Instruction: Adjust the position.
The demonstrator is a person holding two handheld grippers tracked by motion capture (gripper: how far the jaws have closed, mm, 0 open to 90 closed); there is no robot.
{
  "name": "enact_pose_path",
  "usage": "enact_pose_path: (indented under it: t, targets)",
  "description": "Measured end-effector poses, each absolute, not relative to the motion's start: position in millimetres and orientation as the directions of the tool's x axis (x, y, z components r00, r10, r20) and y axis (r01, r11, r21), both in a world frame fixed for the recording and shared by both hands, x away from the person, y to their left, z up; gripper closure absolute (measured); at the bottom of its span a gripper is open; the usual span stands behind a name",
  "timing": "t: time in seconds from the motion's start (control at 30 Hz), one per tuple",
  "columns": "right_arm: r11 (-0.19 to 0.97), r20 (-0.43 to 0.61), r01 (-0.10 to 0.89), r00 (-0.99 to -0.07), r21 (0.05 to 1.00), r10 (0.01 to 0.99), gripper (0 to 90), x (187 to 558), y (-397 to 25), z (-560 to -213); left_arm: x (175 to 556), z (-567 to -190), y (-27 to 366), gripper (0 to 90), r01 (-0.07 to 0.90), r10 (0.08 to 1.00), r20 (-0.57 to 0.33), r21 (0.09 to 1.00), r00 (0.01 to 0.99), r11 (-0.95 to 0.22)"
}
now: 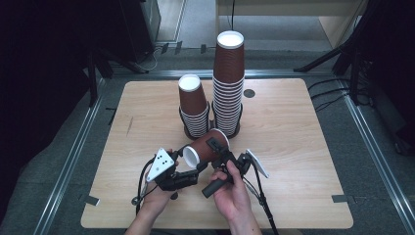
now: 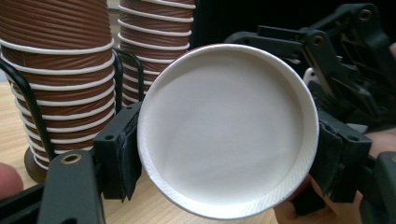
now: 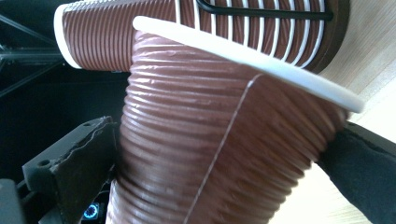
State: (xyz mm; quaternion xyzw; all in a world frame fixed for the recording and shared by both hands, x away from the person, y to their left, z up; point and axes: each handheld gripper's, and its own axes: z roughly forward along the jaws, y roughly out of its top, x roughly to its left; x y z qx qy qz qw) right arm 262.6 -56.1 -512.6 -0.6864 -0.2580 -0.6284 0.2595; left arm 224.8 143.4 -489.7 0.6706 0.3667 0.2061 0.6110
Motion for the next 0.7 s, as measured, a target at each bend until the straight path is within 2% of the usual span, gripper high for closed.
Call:
enact_pose_path:
  t: [0.33, 0.7]
  targets:
    - [-0.741, 0.993, 0.669, 0.116, -0.061, 0.023, 5.3, 266.6, -58.7, -513.6, 225.6, -492.2, 142.2, 23.1, 0.248, 0.744, -0.165, 0.969, 0.648, 0.0]
    - [-0.746, 0.996, 0.665, 0.083, -0.039, 0.022, 9.1, 264.8, -59.2, -512.0, 223.9, -493.4, 141.6, 22.7, 0.236, 0.739, -0.152, 0.972, 0.656, -0.009]
